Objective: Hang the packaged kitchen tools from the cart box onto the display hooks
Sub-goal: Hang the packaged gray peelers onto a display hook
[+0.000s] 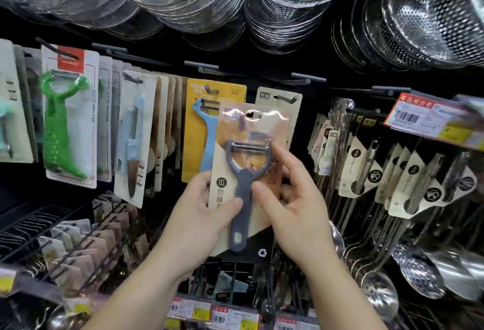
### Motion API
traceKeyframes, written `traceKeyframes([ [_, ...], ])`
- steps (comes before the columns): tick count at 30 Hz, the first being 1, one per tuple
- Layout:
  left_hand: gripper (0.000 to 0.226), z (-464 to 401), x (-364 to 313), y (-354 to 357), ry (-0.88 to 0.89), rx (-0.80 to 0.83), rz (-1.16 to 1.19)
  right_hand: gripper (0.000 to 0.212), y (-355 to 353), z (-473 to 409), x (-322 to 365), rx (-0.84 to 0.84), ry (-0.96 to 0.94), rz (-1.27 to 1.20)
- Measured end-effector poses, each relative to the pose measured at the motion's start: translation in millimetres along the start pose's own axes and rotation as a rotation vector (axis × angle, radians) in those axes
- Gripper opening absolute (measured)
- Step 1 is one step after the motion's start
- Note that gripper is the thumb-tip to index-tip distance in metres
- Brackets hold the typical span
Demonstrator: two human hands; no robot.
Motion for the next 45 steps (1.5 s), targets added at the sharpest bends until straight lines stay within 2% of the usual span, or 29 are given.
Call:
traceKeyframes([
  [5,0.032,3,-15,30,0.070,0.091,-0.026,0.070,-32,-1,6,-0.163,0.012,-0.033],
  [8,0.034,2,-24,45,0.100,0.103,-0.038,0.070,-46,-5,11,-0.206,0.018,-0.047],
  [24,0.034,7,-30,50,0.142,0.121,0.029,0.058,-53,-20,10,-0.175,0.100,-0.029],
  [33,0.028,-30,26,45,0.149,-0.001,-0.260,0.069,-37,-37,-20,-0.148,0.071,0.337],
  [41,0.045,-61,44,61,0.188,-0.085,-0.395,0.075,-14,-74,-60,-0.143,0.135,0.443],
  [45,0.087,-70,56,67,0.158,-0.040,-0.510,0.074,-7,-84,-72,-0.142,0.158,0.473],
])
Point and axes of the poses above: each hand's wrist, its own z-axis away from the middle knuckle, its own y-axis out of the palm, x = y × z, the point moved 7 cm from there along -z, towards the middle knuckle, and after that the axes turned 8 degrees about -x, right-handed, at the moved point
